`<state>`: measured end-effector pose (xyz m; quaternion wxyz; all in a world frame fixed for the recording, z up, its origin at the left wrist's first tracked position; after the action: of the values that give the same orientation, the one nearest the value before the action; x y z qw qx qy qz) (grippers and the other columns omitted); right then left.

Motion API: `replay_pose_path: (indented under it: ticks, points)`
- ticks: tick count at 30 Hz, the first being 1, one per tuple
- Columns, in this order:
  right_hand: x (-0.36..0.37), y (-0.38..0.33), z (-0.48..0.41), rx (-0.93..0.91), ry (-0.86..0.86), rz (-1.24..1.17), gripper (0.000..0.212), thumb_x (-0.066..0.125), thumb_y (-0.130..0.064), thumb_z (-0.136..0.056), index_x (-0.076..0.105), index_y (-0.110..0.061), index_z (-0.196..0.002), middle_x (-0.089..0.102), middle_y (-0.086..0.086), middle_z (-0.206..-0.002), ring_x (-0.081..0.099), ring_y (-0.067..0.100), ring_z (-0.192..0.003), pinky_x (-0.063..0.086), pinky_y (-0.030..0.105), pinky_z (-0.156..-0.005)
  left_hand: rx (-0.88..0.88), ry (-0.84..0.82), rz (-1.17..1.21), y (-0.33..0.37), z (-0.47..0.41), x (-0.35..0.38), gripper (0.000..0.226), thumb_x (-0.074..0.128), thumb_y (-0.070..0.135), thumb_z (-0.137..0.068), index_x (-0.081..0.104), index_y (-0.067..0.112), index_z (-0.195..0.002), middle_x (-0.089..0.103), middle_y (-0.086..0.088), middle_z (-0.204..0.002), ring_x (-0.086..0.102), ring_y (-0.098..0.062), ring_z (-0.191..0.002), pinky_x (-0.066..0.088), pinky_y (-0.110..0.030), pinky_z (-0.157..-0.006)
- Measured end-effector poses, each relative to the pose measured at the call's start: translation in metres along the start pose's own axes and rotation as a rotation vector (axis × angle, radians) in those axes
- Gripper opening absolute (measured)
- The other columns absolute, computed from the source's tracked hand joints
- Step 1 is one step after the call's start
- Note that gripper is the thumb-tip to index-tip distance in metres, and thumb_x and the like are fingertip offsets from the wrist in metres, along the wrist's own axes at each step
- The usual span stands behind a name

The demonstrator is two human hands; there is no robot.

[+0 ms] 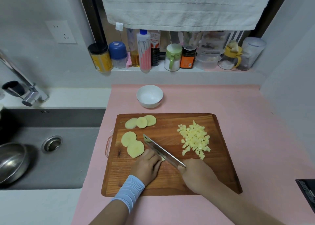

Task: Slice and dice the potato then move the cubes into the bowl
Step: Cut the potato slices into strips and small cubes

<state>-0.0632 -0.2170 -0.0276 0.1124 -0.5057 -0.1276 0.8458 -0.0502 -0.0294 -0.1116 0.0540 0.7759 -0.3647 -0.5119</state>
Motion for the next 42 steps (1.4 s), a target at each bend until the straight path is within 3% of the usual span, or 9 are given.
replay_pose_path:
  ticks: [4, 19, 28, 33, 35, 37, 40, 42]
  points:
    - [-0.001, -0.002, 0.010, -0.012, 0.027, 0.005, 0.037, 0.047, -0.042, -0.103, 0.049, -0.028, -0.069, 0.058, -0.011, -0.073, 0.053, 0.005, -0.064, 0.035, 0.024, -0.054, 0.003, 0.001, -0.001, -0.001, 0.000, 0.001, 0.007, 0.072, 0.012, -0.089, 0.069, 0.012, -0.083, 0.059, 0.001, -0.086, 0.055, -0.017, -0.081, 0.047, -0.022, -0.072]
    - [0.010, 0.002, 0.009, 0.017, -0.027, -0.016, 0.024, 0.048, -0.040, -0.104, 0.062, -0.026, -0.090, 0.058, -0.012, -0.076, 0.059, 0.009, -0.070, 0.045, 0.024, -0.062, -0.020, 0.007, 0.041, -0.006, 0.003, 0.003, 0.005, 0.073, 0.012, -0.088, 0.072, 0.012, -0.084, 0.062, 0.001, -0.087, 0.058, -0.015, -0.083, 0.050, -0.023, -0.077]
    - [0.005, 0.001, 0.005, 0.033, -0.064, -0.066, 0.028, 0.049, -0.039, -0.102, 0.060, -0.023, -0.083, 0.066, -0.005, -0.086, 0.065, 0.013, -0.078, 0.051, 0.028, -0.069, 0.003, -0.009, 0.058, -0.007, 0.002, 0.003, 0.007, 0.068, 0.014, -0.092, 0.071, 0.012, -0.086, 0.062, 0.002, -0.090, 0.059, -0.015, -0.086, 0.050, -0.022, -0.081]
    - [-0.021, 0.006, 0.004, 0.039, -0.060, -0.147, 0.034, 0.051, -0.045, -0.101, 0.062, -0.021, -0.079, 0.066, -0.004, -0.077, 0.062, 0.014, -0.069, 0.044, 0.028, -0.060, -0.035, -0.104, 0.099, -0.012, -0.007, -0.002, 0.008, 0.076, 0.013, -0.084, 0.070, 0.019, -0.082, 0.062, 0.008, -0.086, 0.053, -0.005, -0.087, 0.048, -0.020, -0.079]
    - [-0.033, 0.008, 0.002, 0.003, 0.001, -0.131, 0.034, 0.050, -0.045, -0.102, 0.060, -0.024, -0.077, 0.064, -0.006, -0.075, 0.061, 0.012, -0.067, 0.041, 0.026, -0.057, -0.129, -0.111, 0.117, -0.017, -0.014, -0.012, 0.006, 0.070, 0.016, -0.087, 0.073, 0.021, -0.087, 0.065, 0.011, -0.090, 0.053, 0.000, -0.090, 0.047, -0.021, -0.082]
    - [-0.043, 0.010, -0.001, -0.057, 0.069, -0.031, 0.033, 0.047, -0.045, -0.104, 0.061, -0.027, -0.080, 0.063, -0.008, -0.074, 0.060, 0.008, -0.068, 0.037, 0.023, -0.053, -0.357, 0.030, 0.162, -0.026, -0.026, -0.033, 0.012, 0.064, 0.012, -0.091, 0.074, 0.020, -0.091, 0.066, 0.013, -0.092, 0.056, -0.002, -0.089, 0.046, -0.020, -0.082]
    - [-0.052, 0.013, -0.005, -0.206, 0.196, 0.136, 0.030, 0.044, -0.044, -0.105, 0.070, -0.033, -0.114, 0.066, -0.013, -0.080, 0.060, 0.008, -0.069, 0.037, 0.018, -0.054, -0.757, 0.256, 0.267, -0.055, -0.048, -0.070, 0.017, 0.059, 0.010, -0.095, 0.071, 0.020, -0.091, 0.066, 0.012, -0.095, 0.058, -0.004, -0.089, 0.043, -0.021, -0.082]
    - [-0.053, 0.015, -0.008, -0.340, 0.268, 0.272, 0.031, 0.046, -0.040, -0.105, 0.064, -0.037, -0.129, 0.063, -0.015, -0.079, 0.057, 0.008, -0.067, 0.040, 0.018, -0.057, -0.837, 0.170, 0.359, -0.067, -0.067, -0.081, 0.020, 0.057, 0.010, -0.096, 0.070, 0.024, -0.090, 0.068, 0.011, -0.100, 0.059, -0.008, -0.095, 0.041, -0.021, -0.084]
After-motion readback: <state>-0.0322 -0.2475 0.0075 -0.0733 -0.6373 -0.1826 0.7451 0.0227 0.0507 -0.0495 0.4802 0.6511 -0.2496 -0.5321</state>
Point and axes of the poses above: each hand's wrist, its own z-axis away from the middle knuckle, its own x-axis out of the palm, y = z × x, the point moved 4 cm from there along -z, towards the middle knuckle
